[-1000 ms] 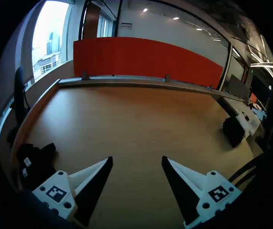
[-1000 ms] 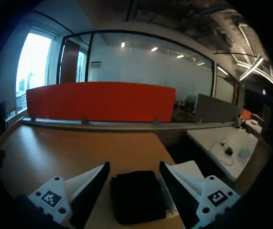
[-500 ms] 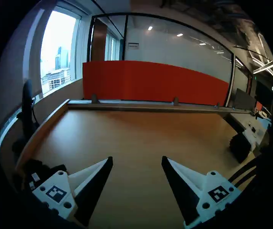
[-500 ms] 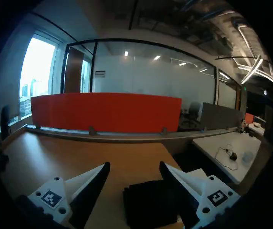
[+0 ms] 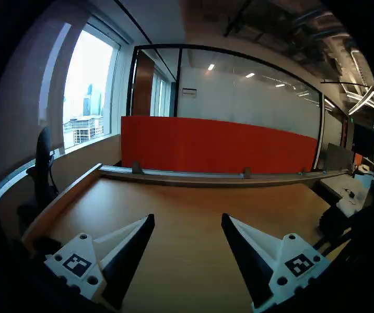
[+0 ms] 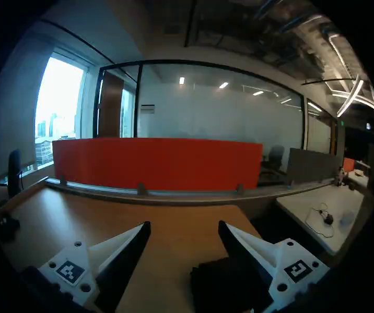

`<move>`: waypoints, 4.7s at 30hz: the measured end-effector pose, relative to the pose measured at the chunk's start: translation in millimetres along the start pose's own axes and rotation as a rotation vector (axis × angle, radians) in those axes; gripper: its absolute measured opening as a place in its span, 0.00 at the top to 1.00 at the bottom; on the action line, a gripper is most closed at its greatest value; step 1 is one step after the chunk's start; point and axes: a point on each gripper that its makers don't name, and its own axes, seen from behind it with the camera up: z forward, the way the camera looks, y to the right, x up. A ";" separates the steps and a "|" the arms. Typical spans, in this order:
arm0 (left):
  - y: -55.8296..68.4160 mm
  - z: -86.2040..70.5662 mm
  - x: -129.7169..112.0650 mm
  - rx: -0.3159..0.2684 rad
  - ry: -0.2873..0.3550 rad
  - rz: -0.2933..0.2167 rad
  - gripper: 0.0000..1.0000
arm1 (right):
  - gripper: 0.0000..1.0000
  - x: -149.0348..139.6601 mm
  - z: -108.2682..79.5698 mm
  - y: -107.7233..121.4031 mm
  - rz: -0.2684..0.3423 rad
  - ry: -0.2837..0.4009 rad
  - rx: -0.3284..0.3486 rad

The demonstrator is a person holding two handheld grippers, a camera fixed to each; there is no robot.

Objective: Fold towel

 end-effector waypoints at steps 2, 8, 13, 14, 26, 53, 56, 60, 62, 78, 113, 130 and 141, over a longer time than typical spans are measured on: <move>-1.2 1.1 3.7 0.003 0.013 -0.002 0.05 | 0.00 4.1 0.7 -9.9 -0.002 0.007 0.013; -5.7 3.9 15.4 0.014 0.049 -0.011 0.05 | 0.00 16.1 3.4 -37.5 0.005 0.029 0.040; -7.1 5.3 27.7 0.021 0.086 -0.016 0.05 | 0.00 27.0 4.4 -63.5 0.017 0.052 0.063; -6.5 5.6 29.8 0.019 0.091 -0.015 0.05 | 0.00 28.7 4.7 -68.8 0.017 0.056 0.068; -7.8 6.9 54.8 0.019 0.158 0.003 0.05 | 0.00 37.3 11.8 -118.5 0.018 0.085 0.106; -20.7 7.8 23.1 0.056 0.220 0.068 0.05 | 0.00 45.5 2.6 -155.9 0.015 0.106 0.119; -18.7 9.0 13.3 0.052 0.234 0.067 0.05 | 0.00 43.1 1.0 -158.7 0.020 0.118 0.119; -18.4 12.0 -2.0 0.051 0.249 0.065 0.05 | 0.00 36.9 -0.2 -162.3 0.014 0.128 0.118; -18.9 14.1 -11.3 0.052 0.255 0.066 0.05 | 0.00 33.2 -0.4 -165.0 0.010 0.131 0.120; -40.4 29.9 -82.2 0.064 0.282 0.063 0.05 | 0.00 -10.0 9.4 -175.8 -0.002 0.127 0.120; -59.4 57.6 -133.4 0.074 0.259 0.075 0.05 | 0.00 -37.8 21.0 -172.2 -0.070 0.106 0.092; -66.3 55.9 -133.8 0.096 0.258 0.073 0.05 | 0.00 -42.8 22.1 -166.6 -0.065 0.102 0.091; -66.2 56.6 -134.1 0.094 0.258 0.073 0.05 | 0.00 -44.1 17.5 -154.6 -0.053 0.109 0.093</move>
